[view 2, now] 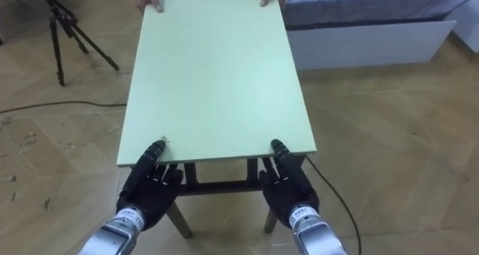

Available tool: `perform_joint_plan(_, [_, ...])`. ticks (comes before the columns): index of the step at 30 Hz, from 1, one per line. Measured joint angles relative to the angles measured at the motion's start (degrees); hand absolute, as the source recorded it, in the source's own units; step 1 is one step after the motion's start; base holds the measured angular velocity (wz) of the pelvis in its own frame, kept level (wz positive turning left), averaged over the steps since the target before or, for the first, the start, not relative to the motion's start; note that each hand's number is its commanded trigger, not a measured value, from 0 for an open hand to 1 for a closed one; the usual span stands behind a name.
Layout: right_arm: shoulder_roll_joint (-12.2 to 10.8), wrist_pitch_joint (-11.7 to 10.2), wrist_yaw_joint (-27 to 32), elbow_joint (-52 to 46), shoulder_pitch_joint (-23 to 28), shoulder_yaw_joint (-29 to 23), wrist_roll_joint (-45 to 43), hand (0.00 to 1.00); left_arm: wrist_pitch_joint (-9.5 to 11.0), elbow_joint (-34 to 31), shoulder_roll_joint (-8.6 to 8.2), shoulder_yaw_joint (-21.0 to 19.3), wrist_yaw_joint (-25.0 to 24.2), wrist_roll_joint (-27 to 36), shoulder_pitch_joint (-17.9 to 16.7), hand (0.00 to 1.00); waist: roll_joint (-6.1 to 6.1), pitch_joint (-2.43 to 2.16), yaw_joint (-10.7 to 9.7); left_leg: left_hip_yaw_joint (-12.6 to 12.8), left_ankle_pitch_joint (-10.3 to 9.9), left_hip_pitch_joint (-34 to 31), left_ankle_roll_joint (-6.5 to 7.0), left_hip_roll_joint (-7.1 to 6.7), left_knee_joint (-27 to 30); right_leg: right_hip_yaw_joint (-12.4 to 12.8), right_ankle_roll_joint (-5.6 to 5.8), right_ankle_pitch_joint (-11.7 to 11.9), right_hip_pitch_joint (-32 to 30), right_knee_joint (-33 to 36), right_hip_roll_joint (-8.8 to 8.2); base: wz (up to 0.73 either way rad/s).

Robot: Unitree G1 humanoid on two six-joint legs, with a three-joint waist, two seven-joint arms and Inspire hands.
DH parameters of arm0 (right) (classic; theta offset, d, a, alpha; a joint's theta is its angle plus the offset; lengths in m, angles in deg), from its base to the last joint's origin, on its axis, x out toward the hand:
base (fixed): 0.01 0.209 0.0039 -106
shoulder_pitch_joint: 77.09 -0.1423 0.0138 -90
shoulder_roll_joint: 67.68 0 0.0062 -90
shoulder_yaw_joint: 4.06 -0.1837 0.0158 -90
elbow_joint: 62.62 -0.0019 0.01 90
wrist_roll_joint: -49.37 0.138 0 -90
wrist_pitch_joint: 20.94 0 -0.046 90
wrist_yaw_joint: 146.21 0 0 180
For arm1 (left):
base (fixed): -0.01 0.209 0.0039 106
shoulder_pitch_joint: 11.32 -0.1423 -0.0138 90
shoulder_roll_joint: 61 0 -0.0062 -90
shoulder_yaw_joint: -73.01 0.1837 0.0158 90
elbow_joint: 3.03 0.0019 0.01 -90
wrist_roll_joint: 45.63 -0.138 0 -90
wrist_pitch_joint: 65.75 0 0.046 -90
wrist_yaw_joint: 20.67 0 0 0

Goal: Move table with human

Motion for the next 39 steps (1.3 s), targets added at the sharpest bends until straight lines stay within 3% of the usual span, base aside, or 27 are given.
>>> perform_joint_plan(20, [-0.1, -0.1, -2.5, -5.4, 1.9, 0.2, -3.4, 1.00, 1.1, -7.6, -1.43, -0.4, -0.2, -0.2, -5.3, 1.00, 0.14, -0.18, -0.6, 0.0, 0.0, -1.4, 0.02, 0.16, 0.0, -0.6, -0.09, -0.1, -1.1, -0.1, 0.03, 0.00])
perform_joint_plan(27, [0.0, -1.3, -6.1, -10.6, 6.9, 1.0, -3.7, 1.00, 2.0, -13.8, -1.38, 0.2, -1.2, -1.7, -10.0, 1.00, 0.19, -0.38, -0.6, 0.0, 0.0, -4.1, 0.02, 0.26, 0.3, -1.1, -0.17, 0.0, -3.3, 0.3, -0.21, 0.03])
perform_joint_plan(39, [-0.1, -1.3, -7.0, -13.5, 10.9, 1.1, -3.7, 1.00, 2.9, -13.9, -1.48, 0.4, -4.0, -4.6, -11.6, 1.00, 0.06, -0.42, -0.6, 0.3, 0.0, -4.4, 0.07, 0.01, 0.4, -1.7, -0.16, 0.0, -4.1, 1.0, -0.75, 0.02])
